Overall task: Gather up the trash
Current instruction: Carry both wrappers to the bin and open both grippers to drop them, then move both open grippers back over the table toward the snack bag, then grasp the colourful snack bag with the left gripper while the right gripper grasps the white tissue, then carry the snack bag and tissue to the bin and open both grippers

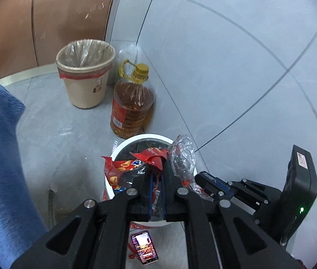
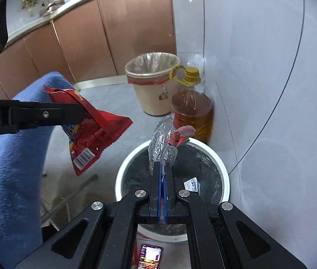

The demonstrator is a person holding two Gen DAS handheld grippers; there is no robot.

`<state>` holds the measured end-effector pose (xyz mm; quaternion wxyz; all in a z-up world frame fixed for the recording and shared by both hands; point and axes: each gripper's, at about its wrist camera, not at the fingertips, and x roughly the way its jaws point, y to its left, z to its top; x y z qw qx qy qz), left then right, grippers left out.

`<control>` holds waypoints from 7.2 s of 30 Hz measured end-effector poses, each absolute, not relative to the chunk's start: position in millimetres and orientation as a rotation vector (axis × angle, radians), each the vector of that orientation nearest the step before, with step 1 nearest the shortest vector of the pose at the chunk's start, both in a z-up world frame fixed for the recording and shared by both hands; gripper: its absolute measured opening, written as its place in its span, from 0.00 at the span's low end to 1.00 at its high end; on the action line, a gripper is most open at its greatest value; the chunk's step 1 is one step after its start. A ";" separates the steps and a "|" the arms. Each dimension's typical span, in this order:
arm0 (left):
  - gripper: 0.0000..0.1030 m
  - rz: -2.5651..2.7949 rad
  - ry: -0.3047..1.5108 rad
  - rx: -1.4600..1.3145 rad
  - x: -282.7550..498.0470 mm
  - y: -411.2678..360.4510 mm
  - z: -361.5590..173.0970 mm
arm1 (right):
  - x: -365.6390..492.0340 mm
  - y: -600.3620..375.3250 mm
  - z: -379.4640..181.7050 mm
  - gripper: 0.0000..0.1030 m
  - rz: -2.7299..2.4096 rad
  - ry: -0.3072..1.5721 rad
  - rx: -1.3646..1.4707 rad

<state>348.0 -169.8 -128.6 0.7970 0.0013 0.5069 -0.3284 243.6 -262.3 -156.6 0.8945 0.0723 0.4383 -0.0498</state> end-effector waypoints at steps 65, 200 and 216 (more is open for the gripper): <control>0.70 -0.010 0.742 -0.236 170.5 322.9 31.0 | 143.8 1.2 31.2 0.50 0.335 0.635 0.006; 0.01 -0.640 1.152 -0.248 331.0 -124.5 -99.2 | 211.6 -249.2 -107.8 0.03 -0.186 0.827 0.086; 0.32 -0.606 1.356 -0.254 378.0 -183.0 -208.9 | 246.2 -279.1 -180.6 0.26 -0.254 0.935 0.120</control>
